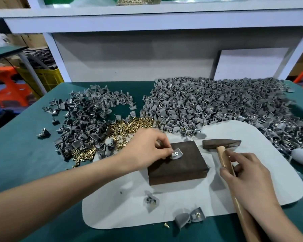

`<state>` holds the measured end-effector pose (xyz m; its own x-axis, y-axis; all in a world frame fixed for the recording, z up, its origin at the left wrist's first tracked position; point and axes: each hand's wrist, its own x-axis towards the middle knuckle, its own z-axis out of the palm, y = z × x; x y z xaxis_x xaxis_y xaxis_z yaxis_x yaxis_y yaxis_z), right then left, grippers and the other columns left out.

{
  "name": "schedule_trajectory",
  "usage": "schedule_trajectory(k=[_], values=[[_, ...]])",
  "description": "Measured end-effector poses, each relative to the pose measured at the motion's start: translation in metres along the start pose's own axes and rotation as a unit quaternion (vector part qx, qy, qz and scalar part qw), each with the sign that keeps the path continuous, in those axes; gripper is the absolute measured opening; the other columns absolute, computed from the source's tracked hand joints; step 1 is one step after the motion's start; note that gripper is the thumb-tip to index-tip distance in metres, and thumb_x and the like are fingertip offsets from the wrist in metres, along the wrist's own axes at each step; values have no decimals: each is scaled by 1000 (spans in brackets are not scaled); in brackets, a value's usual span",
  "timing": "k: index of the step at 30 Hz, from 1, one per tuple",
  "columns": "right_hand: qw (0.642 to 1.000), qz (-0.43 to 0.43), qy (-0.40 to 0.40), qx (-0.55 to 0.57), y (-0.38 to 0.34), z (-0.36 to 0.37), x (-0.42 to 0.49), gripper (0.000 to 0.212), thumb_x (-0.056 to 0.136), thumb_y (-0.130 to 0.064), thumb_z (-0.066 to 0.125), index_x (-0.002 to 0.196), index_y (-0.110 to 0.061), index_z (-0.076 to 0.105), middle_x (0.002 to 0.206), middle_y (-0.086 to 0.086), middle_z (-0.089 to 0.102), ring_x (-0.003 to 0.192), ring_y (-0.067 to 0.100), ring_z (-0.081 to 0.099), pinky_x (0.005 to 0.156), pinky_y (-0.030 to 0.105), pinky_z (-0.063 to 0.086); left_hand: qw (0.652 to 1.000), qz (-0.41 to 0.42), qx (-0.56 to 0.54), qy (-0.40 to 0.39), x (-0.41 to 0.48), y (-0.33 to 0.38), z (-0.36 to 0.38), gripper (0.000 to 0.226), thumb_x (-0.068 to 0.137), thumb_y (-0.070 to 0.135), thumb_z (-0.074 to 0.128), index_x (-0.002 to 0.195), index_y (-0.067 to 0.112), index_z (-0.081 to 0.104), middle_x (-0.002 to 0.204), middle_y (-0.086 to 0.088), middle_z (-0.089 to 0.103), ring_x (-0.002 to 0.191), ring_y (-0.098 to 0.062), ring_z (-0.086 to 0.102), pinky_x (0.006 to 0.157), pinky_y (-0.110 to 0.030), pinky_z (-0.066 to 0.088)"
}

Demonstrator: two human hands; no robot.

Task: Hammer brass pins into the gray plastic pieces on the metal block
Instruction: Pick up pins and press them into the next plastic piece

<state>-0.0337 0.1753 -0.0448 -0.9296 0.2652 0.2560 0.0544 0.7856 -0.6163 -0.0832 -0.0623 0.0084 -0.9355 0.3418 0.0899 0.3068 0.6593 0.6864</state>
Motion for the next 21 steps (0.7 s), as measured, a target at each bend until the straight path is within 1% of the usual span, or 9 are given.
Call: schedule_trajectory(k=[2,5,7,10,11,14,16,19,21], values=[[1000,-1,2,-1,0,-1,0,44,76,-8,72,119,-12,66,96,3,54,69,16,54,70,24,30,999,5,38,17,2,-3,1,9,83,20,74,79,11,75,97,2,67,82,-8,61,83,-23,50],[1000,-3,1,-1,-1,-1,0,44,76,-8,72,119,-12,66,96,3,53,69,15,52,66,20,27,997,22,58,50,9,-15,-6,9,85,20,71,80,13,74,94,4,66,79,-3,57,72,-12,47],[1000,-3,-2,2,-1,-1,0,44,76,-8,72,120,-11,65,97,3,53,68,14,52,66,19,26,992,26,91,85,16,-31,-16,7,89,16,67,88,12,73,92,4,67,76,2,57,68,-6,44],[1000,-3,4,15,-1,-2,0,42,78,-9,71,120,-11,65,97,2,53,65,2,51,68,18,28,985,15,165,54,20,-63,-30,19,91,8,62,109,6,69,109,-3,67,91,-14,65,82,-14,49],[1000,-2,5,20,-1,-2,0,41,79,-9,70,120,-11,65,98,2,53,66,-1,51,69,19,29,982,15,185,40,19,-72,-32,20,91,7,62,110,6,68,109,-2,65,95,-15,64,88,-16,48],[1000,5,1,15,-2,-3,0,38,81,-11,69,119,-10,66,100,5,56,67,12,55,74,24,34,977,46,207,29,17,-84,-34,8,87,7,68,94,8,70,89,5,62,78,-6,58,82,-25,53],[1000,8,-3,12,-2,-3,0,37,81,-11,69,118,-9,66,101,6,58,68,17,55,76,25,36,974,69,215,20,17,-86,-34,4,86,7,69,90,8,70,86,6,60,75,-6,56,79,-26,53],[1000,8,8,20,-5,-5,0,34,84,-13,68,118,-10,67,102,5,57,72,16,54,76,24,36,973,83,214,26,16,-89,-35,12,86,4,68,97,9,70,87,5,64,71,1,55,72,-12,49],[999,-1,32,41,-11,-10,-1,31,86,-14,67,117,-10,68,102,2,55,79,16,55,76,21,38,976,67,203,46,14,-83,-35,20,87,4,68,105,11,69,85,6,68,70,-1,59,73,-15,52]])
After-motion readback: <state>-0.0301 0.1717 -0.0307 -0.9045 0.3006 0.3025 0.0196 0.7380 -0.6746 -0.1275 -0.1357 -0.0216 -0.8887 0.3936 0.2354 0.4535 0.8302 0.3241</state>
